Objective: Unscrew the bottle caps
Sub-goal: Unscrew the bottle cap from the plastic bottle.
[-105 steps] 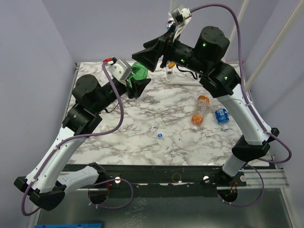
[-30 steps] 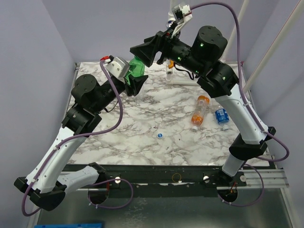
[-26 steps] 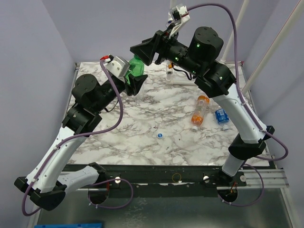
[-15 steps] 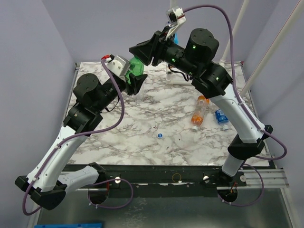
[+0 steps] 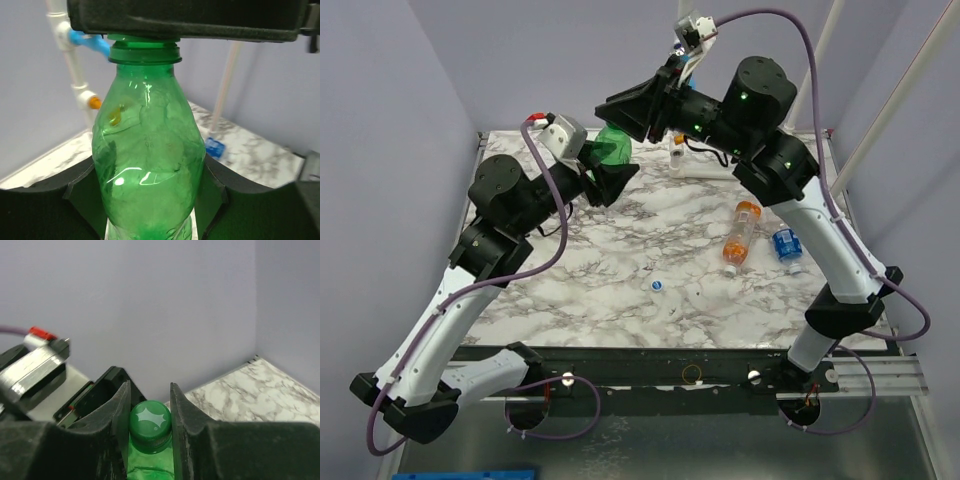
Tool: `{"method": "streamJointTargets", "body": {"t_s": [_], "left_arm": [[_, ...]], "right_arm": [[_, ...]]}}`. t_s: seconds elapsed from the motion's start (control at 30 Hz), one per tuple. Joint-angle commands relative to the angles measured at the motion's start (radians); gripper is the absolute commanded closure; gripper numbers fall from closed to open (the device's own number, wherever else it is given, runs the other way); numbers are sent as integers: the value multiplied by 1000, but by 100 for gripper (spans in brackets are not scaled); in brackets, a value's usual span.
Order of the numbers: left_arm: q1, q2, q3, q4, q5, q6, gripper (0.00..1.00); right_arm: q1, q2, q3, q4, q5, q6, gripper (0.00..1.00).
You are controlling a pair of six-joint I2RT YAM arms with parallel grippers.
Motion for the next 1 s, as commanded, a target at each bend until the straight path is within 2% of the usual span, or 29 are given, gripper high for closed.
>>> {"method": "streamJointTargets", "body": {"t_s": [0.0,0.07,0.17,0.23,0.3,0.33,0.47,0.6,0.63,0.7,0.73,0.77,0.8,0.9,0.97], "left_arm": [[-3,-24,65,5,458,-185,100],[-1,-14,91,9,593,-263,100],[2,3,126,13,758,-339,100],[4,11,141,13,822,-368,100],[4,15,150,13,855,-379,100],[4,16,151,13,859,-380,100],[5,14,152,14,869,-376,100],[6,13,150,14,874,-369,100],[8,11,148,16,871,-362,100],[7,6,140,16,846,-339,100],[7,2,134,14,827,-320,100],[8,-4,126,14,798,-301,100],[9,-9,118,12,761,-276,100],[10,-24,93,2,595,-196,100],[10,-29,76,-1,475,-137,100]], "right_arm": [[-26,-79,-45,85,-466,-53,99],[-45,-113,-107,183,-743,-17,100],[-72,-109,-140,378,-1041,176,100],[-78,-91,-168,624,-1158,370,100],[-77,-80,-222,903,-1215,590,99],[-78,-71,-225,978,-1233,668,99],[-79,-51,-194,969,-1254,679,99],[-89,-53,-161,822,-1240,574,99],[-98,-55,-147,751,-1217,516,93],[-127,-69,-116,553,-1120,365,51],[-136,-84,-97,420,-1041,274,43],[-138,-93,-71,293,-909,161,30],[-137,-107,-59,204,-804,106,21],[-137,-136,-64,124,-544,40,1],[-137,-150,-85,130,-463,46,0]]}}
